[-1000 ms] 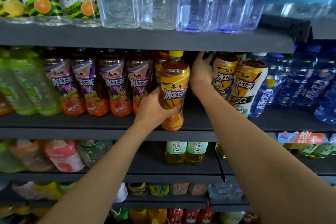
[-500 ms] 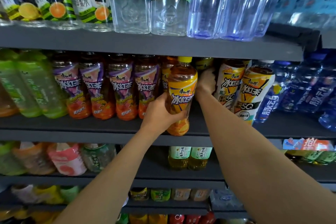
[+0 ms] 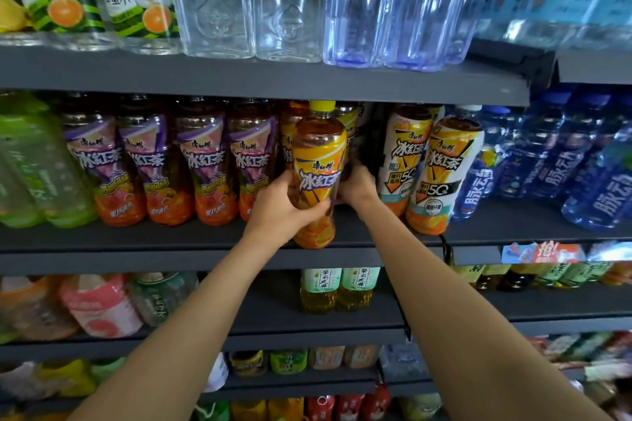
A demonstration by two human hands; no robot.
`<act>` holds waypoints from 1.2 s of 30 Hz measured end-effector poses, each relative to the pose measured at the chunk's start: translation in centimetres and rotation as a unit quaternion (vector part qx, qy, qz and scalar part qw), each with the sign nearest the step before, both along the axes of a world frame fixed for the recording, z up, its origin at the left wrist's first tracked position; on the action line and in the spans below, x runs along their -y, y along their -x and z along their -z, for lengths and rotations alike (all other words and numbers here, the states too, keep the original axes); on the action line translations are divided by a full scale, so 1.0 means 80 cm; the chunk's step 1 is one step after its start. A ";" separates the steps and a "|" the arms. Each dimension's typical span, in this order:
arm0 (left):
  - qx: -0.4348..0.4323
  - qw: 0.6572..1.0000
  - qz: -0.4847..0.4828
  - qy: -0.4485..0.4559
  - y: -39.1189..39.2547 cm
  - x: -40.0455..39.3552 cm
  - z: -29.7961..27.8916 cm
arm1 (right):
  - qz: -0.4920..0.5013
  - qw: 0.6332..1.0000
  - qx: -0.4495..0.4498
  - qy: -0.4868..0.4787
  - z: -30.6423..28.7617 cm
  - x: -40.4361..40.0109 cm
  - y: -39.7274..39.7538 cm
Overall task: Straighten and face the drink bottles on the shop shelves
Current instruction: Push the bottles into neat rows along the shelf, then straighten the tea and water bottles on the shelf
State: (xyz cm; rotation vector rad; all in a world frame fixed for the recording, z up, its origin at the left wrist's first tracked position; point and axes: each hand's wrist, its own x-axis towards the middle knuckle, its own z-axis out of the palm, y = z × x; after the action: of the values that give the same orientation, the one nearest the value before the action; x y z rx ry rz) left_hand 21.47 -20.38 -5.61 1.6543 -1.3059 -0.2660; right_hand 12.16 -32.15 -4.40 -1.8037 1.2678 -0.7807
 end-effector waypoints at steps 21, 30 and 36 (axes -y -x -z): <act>0.068 0.994 -0.081 0.002 0.052 0.036 0.015 | -0.048 0.977 -0.082 0.190 0.032 -0.017 0.053; 0.110 0.977 -0.183 -0.026 0.035 0.020 0.032 | 0.000 0.988 -0.073 0.137 0.014 -0.012 0.034; 0.070 0.965 -0.239 -0.081 0.042 0.043 0.030 | 0.034 0.985 -0.091 0.145 0.022 -0.019 0.032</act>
State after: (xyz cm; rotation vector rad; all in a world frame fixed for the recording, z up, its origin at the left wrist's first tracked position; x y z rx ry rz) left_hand 18.09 -23.86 -7.99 2.1006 -0.9609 0.0387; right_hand 9.63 -30.66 -6.14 -2.1143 1.3963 -0.8923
